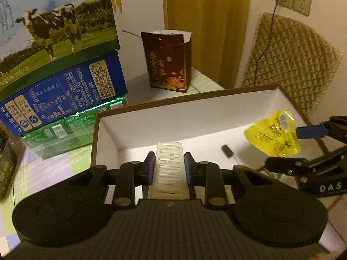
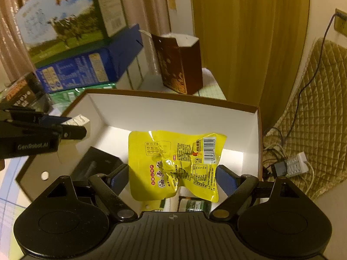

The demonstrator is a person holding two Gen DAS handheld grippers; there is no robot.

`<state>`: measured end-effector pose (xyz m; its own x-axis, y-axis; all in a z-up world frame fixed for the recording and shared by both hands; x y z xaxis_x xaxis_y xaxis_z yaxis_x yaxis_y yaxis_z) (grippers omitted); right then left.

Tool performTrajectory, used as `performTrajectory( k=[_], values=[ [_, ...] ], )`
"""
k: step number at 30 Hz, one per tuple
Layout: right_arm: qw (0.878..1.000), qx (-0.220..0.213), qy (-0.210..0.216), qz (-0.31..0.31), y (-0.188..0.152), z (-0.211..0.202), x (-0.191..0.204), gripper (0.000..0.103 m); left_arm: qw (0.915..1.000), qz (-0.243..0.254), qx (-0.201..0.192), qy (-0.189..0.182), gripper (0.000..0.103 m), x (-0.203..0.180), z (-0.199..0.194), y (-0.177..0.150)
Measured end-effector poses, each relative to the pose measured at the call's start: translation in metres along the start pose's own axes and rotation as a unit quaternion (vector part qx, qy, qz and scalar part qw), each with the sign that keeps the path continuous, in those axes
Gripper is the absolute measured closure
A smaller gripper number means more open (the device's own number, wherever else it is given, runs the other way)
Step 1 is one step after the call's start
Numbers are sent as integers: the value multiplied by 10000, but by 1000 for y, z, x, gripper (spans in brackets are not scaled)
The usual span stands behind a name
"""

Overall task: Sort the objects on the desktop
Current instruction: 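Carry white strip and yellow pouch with both tools over the brown box, then open left tool to drop white strip while right tool releases yellow pouch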

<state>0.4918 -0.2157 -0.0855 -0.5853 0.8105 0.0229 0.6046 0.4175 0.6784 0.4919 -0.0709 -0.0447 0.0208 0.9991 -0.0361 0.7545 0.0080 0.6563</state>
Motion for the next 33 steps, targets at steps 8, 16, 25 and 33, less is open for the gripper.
performTrajectory(
  k=[8,16,25,33],
  values=[
    [9997,226,-112,7,5,30,-16,20,9996,27,185,233,79,11,44,13],
    [9993,310,-138,-123,7,43,-14,20,9990,-18,297,348,76,17,69,13],
    [9993,250,-75,-264,13,48,-1,20,9992,-31,297,274,70,19,64,12],
    [9997,-121,115,-195,22,52,10,9,9992,-121,226,308,65,26,52,14]
  ],
)
Point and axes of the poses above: each gripper's, at about its wrist camera, not at the fingertips, and z roughly the way its jaws point, x to its left, y to its top, the point moved 5 cm from there along z, roughly the way its jaws point, and after that the axes turned 9 degrees about -z, right-handed, at the moved point
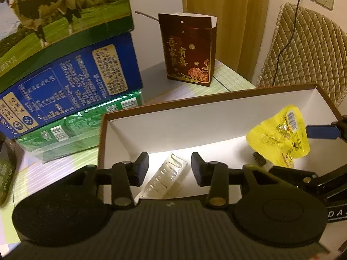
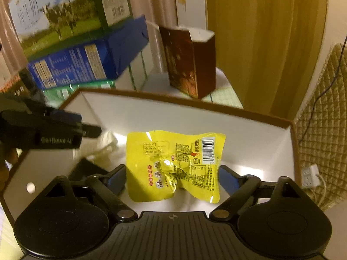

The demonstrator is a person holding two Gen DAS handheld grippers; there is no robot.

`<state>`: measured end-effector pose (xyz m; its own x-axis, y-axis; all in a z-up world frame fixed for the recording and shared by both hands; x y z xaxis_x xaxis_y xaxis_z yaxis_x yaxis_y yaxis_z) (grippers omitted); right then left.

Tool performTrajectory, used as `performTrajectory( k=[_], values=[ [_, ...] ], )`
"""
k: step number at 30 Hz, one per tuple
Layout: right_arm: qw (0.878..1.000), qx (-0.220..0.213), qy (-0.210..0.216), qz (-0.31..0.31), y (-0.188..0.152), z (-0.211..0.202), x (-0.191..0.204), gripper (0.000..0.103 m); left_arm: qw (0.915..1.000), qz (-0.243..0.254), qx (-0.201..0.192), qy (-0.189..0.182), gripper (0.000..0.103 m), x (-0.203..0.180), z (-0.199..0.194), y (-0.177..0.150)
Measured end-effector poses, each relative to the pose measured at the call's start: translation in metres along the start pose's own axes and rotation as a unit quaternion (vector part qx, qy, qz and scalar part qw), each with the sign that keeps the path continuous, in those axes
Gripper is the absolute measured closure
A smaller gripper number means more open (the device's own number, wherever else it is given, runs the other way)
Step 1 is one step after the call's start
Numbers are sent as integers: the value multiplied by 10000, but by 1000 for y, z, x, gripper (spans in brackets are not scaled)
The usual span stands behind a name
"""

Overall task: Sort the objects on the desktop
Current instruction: 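Open left tool to drop white strip while right tool releases yellow pouch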

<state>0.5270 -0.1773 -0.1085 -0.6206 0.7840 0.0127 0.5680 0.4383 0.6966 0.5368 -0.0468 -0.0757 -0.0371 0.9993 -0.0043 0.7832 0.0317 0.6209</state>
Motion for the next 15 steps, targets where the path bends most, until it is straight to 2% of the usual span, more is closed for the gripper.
performTrajectory(
  k=[2,5,11,13,15],
  values=[
    [9997,-227,63,82,2,-2,1,2,10000,-48,-9,1,63,2,-4,-1],
    [9990,-391,167,108,2,-7,1,2,9999,-110,-54,-27,56,5,-11,-2],
    [9997,-210,119,-67,-6,-22,5,2,9998,-166,-11,-73,48,4,-28,-12],
    [9998,-109,91,-119,-10,-30,6,2,9997,-229,16,-93,41,5,-35,-17],
    [9999,-39,91,-98,-16,-37,7,2,9996,-276,38,-103,39,4,-41,-20]
  ],
)
Point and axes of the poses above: each gripper's, at about its wrist camera, not at the fingertips, and z roughly the way its jaws point, x to its left, y to its top, the point moved 5 cm from there along z, roughly the way its jaws point, and after that the axes turned 9 degrees about -z, right-handed, at the moved point
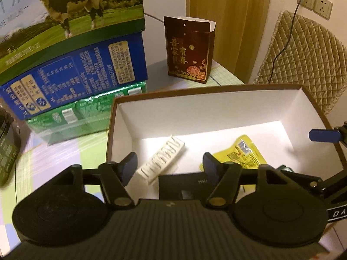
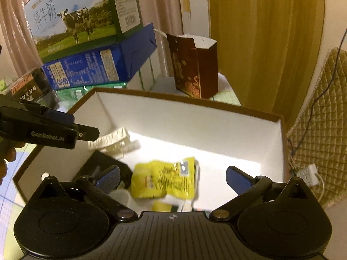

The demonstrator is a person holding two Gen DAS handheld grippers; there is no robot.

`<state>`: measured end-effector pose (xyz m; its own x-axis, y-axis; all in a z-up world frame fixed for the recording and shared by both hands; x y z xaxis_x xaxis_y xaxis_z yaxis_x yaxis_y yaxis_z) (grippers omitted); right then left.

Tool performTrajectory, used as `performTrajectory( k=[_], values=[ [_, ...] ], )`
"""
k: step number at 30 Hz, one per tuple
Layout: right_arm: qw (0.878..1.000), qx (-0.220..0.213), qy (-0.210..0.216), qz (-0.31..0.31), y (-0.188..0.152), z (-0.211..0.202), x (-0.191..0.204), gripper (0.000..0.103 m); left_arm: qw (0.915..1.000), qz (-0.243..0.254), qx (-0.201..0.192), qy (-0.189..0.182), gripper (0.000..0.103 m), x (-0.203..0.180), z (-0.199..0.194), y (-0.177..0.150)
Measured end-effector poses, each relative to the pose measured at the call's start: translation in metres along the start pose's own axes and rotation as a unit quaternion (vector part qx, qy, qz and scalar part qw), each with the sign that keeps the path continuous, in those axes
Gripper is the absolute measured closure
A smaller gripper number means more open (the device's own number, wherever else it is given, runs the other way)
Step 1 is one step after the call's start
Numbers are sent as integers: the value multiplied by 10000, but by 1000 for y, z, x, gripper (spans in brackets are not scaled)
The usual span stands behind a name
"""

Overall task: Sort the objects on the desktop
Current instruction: 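Open left tool to drop white strip while right tool releases yellow pouch, then withdraw both open tools from the box toward the purple tube and red packet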

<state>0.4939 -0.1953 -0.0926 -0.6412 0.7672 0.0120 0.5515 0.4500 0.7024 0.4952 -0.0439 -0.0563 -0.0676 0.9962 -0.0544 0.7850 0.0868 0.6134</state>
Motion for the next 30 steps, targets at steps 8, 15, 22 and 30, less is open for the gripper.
performTrajectory(
  k=[8,15,22,30],
  values=[
    [9998,51,14,208,-12,-25,5,2,9999,-80,-105,18,29,-3,-33,-12],
    [9995,4,-62,319,-19,-50,13,2,9997,-34,-223,45,28,-7,-67,-29],
    [9992,-121,-35,390,-24,-78,26,2,9994,-144,-308,-53,27,-9,-99,-49],
    [9988,-303,17,376,-31,-111,45,2,9991,-163,-387,-84,27,-5,-133,-73]
  ],
)
Point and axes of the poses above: each gripper's, at about its wrist camera, not at the fingertips, and z roughly the way its jaws point, x to its left, y to its top, the point moved 5 cm from there along z, roughly the way its jaws point, and after that the axes turned 9 degrees about -z, right-handed, at the moved point
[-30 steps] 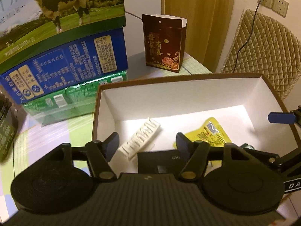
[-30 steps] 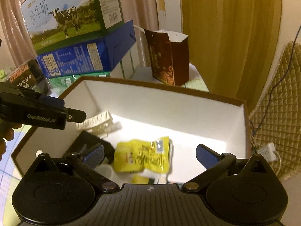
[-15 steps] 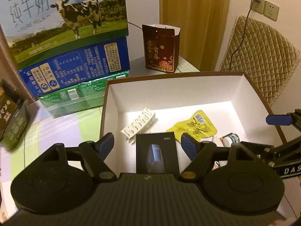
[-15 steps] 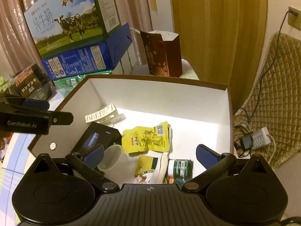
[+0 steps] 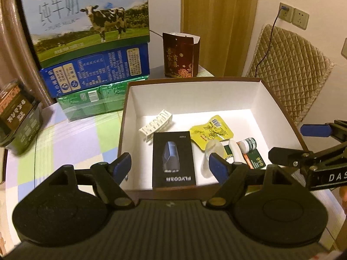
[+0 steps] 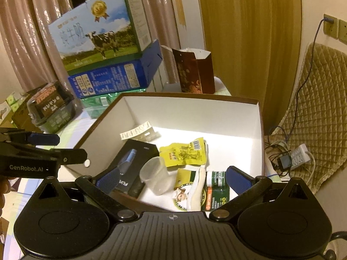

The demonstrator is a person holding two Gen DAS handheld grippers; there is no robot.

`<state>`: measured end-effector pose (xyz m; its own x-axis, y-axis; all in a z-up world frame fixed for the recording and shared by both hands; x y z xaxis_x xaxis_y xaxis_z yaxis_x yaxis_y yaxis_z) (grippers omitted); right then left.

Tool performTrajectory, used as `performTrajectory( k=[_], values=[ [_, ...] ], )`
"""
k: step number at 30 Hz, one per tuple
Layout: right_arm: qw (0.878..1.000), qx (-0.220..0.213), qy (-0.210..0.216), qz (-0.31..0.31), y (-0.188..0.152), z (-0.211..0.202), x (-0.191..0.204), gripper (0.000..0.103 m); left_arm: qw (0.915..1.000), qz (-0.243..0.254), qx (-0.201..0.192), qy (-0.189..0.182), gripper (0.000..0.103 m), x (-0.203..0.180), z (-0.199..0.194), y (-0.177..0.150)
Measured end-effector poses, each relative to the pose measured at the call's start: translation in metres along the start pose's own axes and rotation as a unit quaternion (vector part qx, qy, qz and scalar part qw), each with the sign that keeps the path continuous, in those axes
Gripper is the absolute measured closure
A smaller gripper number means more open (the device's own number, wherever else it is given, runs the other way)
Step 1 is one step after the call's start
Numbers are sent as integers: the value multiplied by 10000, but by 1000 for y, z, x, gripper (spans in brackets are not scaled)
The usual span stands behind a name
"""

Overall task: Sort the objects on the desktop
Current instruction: 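Withdraw both open tools from the box toward the purple tube and red packet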

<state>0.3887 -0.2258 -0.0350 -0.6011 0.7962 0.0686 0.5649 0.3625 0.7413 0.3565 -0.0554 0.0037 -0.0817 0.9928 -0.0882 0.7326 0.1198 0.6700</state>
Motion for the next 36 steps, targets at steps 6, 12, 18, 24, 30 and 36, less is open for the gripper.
performTrajectory(
  k=[6,12,18,24,30,36],
  values=[
    [10000,-61,33,-14,-13,-24,14,2,10000,-4,-61,67,26,6,-28,-22],
    [9999,-31,75,59,-34,-45,24,2,10000,-75,4,7,26,12,-49,-47],
    [9998,142,80,58,-60,-58,37,2,9999,-40,81,83,26,18,-63,-71],
    [9993,304,92,174,-83,-64,45,2,9996,-86,221,130,26,25,-68,-93],
    [9981,489,64,367,-101,-63,48,2,9990,-112,392,198,27,31,-68,-114],
    [9967,679,122,430,-114,-61,52,2,9982,-211,521,227,27,37,-69,-128]
  ],
)
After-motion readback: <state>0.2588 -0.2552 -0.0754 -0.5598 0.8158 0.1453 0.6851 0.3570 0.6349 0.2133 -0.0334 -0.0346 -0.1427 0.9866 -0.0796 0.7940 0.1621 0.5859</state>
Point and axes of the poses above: each gripper's, at about its wrist camera, not at the fingertips, and z roughly the way its jaws point, x to its left, y to its top, the point moved 5 cm from there along z, roughly the way its jaws point, and after that the axes turned 9 degrees about -z, right-handed, at the moved point
